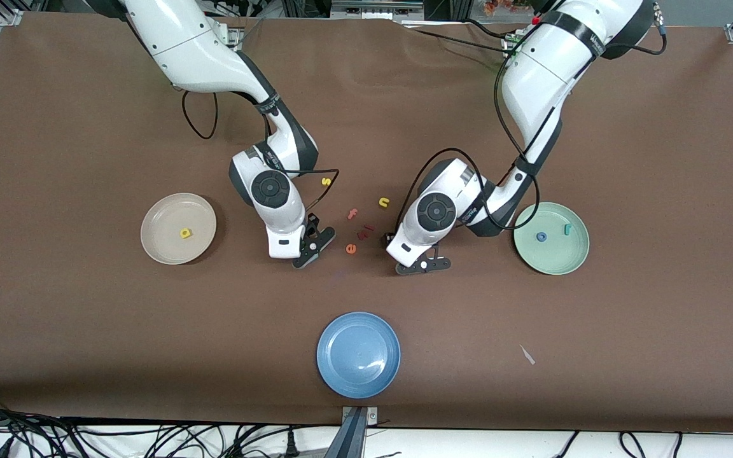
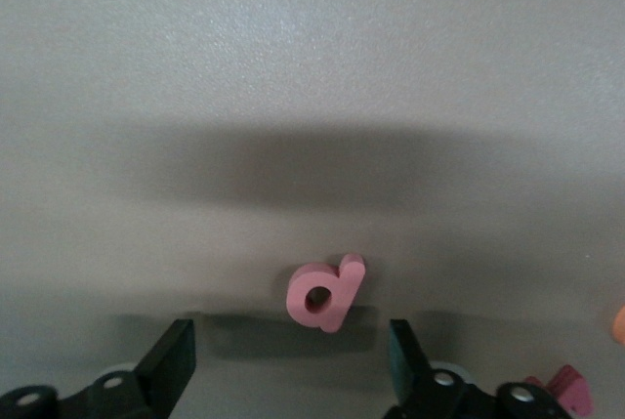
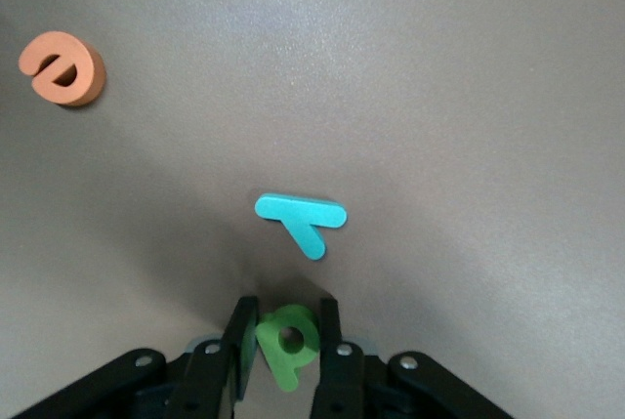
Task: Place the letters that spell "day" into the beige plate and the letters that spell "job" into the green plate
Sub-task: 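Lift green p with the right gripper while the left gripper grasps pink d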
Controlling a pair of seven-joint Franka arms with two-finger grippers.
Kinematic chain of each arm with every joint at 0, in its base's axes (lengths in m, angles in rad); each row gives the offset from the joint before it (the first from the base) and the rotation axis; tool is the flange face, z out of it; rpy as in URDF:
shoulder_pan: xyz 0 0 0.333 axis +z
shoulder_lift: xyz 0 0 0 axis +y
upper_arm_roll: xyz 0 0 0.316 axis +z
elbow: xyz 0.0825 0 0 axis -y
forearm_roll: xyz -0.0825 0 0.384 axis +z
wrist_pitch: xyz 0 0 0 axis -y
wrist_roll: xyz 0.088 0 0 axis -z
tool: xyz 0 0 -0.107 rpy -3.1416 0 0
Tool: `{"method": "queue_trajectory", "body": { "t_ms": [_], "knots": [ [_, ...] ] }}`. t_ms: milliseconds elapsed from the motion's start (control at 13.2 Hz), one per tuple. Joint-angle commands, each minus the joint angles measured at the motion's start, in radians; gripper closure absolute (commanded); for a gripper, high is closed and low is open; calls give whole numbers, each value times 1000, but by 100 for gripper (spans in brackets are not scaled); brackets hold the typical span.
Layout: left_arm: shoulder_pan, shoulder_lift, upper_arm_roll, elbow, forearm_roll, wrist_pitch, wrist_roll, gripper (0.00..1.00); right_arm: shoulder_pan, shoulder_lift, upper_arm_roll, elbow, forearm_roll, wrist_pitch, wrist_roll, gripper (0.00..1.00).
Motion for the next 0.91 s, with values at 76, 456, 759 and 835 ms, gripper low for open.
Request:
{"method": "queue_trajectory", "body": {
  "t_ms": [76, 456, 759, 835],
  "knots": [
    [-9, 23, 8, 35, 12, -2, 42, 28, -29, 12, 15, 57, 21, -39, -22, 96],
    [-7, 38, 10, 35, 15, 80, 86, 41, -130, -83, 3, 108, 67, -227, -82, 100],
    [-7, 36, 10, 21, 15, 77, 77, 85, -162, -201, -94, -33, 67, -206, -134, 100],
    [-6, 33, 10, 23, 15, 74, 80, 98, -162, -232, -125, -93, 69, -174, -162, 100]
  ]
}}
